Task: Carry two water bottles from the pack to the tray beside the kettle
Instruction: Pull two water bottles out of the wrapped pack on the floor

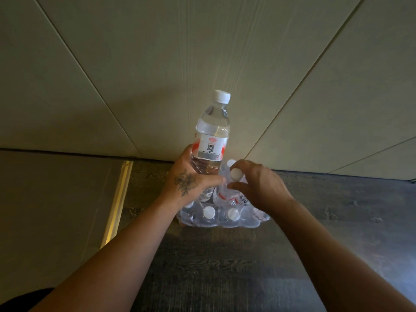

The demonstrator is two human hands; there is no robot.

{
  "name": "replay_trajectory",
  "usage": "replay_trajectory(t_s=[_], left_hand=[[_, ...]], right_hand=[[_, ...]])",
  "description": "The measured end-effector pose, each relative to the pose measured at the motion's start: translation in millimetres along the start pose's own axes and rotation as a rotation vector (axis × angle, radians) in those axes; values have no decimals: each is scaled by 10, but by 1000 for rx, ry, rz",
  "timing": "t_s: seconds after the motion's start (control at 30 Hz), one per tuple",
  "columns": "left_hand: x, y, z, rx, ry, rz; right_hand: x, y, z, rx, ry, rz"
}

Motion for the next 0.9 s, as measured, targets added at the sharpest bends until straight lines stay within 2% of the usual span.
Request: replay_trajectory(t_s=[0.1, 0.3, 0.43, 0.53, 0.7, 0.9], left_hand=[[-72, 16, 3, 28, 32, 13], [-200, 34, 48, 27, 14, -5], [-158, 196, 72, 22, -95, 167], [-90, 299, 166, 43, -116, 164], [-225, 36, 29, 70, -11, 20], [-131, -40, -60, 44, -13, -36]], right_hand=[[-17, -130, 337, -24, -212, -31], [57, -325, 906, -292, -541, -74], [166, -393, 1192, -364, -541, 20], [202, -421, 1270, -384, -539, 52], [204, -428, 1190, -383, -526, 60], [192, -403, 1010, -330, -527, 53]])
Point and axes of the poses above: each hand's wrist, its own y-axis away from the middle knuckle, its own z-axis out of the back of the hand, x = y × z, the point moved 2 cm from there along -y, towards the middle knuckle, and after that the axes turned 15 degrees about -x, right-handed, at the moved point
